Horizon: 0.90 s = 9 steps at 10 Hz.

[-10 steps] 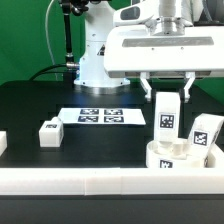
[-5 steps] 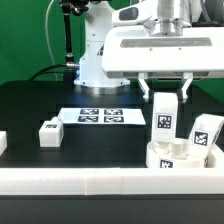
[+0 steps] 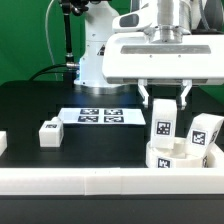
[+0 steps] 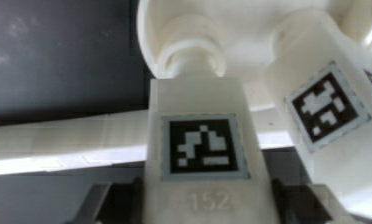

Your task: Assemble stool

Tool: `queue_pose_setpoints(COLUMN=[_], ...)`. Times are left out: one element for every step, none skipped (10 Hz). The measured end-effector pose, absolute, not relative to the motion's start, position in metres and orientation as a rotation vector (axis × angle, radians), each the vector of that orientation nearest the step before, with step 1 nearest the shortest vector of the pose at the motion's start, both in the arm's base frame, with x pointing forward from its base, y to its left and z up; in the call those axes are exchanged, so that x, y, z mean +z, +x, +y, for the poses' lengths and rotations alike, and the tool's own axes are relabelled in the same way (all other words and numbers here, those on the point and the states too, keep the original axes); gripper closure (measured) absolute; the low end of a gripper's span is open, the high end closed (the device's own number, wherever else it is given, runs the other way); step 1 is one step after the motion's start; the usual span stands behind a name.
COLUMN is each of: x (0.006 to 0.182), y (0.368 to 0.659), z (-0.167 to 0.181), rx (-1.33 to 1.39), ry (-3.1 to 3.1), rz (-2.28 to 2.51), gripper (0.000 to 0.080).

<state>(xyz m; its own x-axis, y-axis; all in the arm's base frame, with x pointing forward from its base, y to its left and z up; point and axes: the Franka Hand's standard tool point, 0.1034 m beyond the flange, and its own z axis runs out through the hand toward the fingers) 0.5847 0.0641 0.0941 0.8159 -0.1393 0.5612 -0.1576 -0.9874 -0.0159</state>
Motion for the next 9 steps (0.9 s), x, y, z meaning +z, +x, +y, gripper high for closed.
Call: queue_pose_setpoints(x=[0.094, 0.093, 0.093, 0.093, 0.093, 0.092, 0.092, 0.097, 0.103], y=[0.585, 0.585, 0.585, 0.585, 0.585, 0.584, 0.585, 0.589, 0.592], z=[0.064, 0.064, 0.063, 0.063, 0.063, 0.063, 0.063, 0.063, 0.063], rx=[0.913, 0.915, 0.918, 0.919, 0.918, 0.909, 0.895, 0.883, 0.881], ry=[2.963, 2.961, 2.958, 2.958, 2.958, 2.960, 2.964, 2.972, 2.976], rz=[-0.241, -0.239, -0.238, -0.236, -0.234, -0.231, -0.222, -0.214, -0.209], gripper=[0.0462, 0.0462, 0.0462, 0.0462, 0.0462, 0.0462, 0.0244, 0.0244, 0.0169])
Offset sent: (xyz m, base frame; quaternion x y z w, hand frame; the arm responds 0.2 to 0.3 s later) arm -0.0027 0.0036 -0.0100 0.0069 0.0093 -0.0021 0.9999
